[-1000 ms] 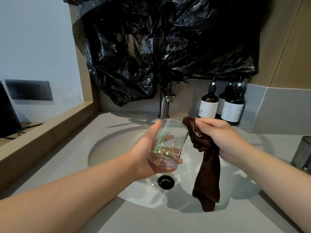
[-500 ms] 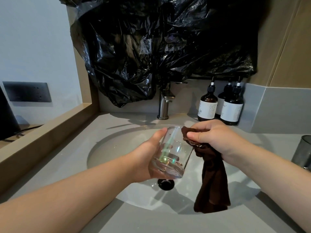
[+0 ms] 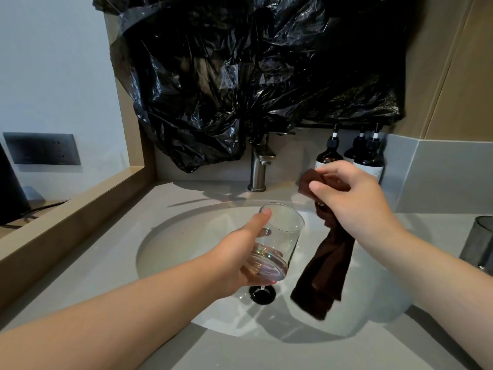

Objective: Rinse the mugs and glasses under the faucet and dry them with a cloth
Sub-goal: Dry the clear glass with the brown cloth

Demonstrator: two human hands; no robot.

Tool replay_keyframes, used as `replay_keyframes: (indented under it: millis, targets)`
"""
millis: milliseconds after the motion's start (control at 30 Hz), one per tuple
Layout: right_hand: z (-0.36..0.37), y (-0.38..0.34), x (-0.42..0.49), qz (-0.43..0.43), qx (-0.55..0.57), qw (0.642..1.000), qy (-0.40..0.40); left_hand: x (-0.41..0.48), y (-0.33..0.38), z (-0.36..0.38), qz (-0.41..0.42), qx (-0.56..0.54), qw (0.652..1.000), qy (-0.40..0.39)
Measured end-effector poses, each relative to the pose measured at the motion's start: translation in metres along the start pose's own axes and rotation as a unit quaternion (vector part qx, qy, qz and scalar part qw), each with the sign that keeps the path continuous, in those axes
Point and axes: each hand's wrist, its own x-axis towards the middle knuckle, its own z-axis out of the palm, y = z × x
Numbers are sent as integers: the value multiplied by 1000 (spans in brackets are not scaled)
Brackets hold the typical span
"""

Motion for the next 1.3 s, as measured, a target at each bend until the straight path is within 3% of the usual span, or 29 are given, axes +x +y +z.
replay_keyframes:
  millis: [100, 200, 367, 433, 533, 600, 667, 767, 867, 1033, 1100, 1167, 1233, 1300]
  targets:
    - [1, 3, -8, -152, -120, 981, -29, 2, -1, 0, -3, -26, 1000, -4]
    - [15, 15, -21, -271, -247, 928, -64, 3, -1, -1, -4, -43, 999, -10]
    - [26, 18, -37, -371, -254, 880, -154, 4, 0, -5, 13, -78, 997, -8]
    - [26, 21, -37, -386, -251, 873, -159, 4, 0, -6, 15, -75, 997, -7]
    - [22, 25, -23, -332, -224, 913, -79, 2, 2, -4, 8, -77, 997, -11]
    - [21, 26, -19, -316, -235, 917, -65, 1, 2, -5, 7, -73, 997, -8]
    - [22, 25, -25, -338, -242, 904, -102, 2, 2, -7, 11, -77, 997, -18]
    - [22, 23, -37, -419, -259, 854, -168, 2, 0, -9, 23, -85, 996, -32]
    - [22, 25, -36, -457, -263, 833, -169, -1, 2, -8, 24, -84, 996, -30]
    - [17, 31, -21, -358, -236, 900, -76, -5, 6, -9, -3, -92, 995, -42]
    - [16, 27, -17, -267, -202, 940, -65, -5, 6, -9, -11, -99, 994, -46]
    - [15, 22, -16, -97, -97, 984, -112, -5, 6, -9, -7, -102, 993, -50]
    - [13, 20, -18, 58, 8, 982, -182, -6, 7, -11, -6, -104, 993, -52]
    - [8, 18, -18, 98, 32, 969, -223, -7, 7, -13, -12, -106, 992, -63]
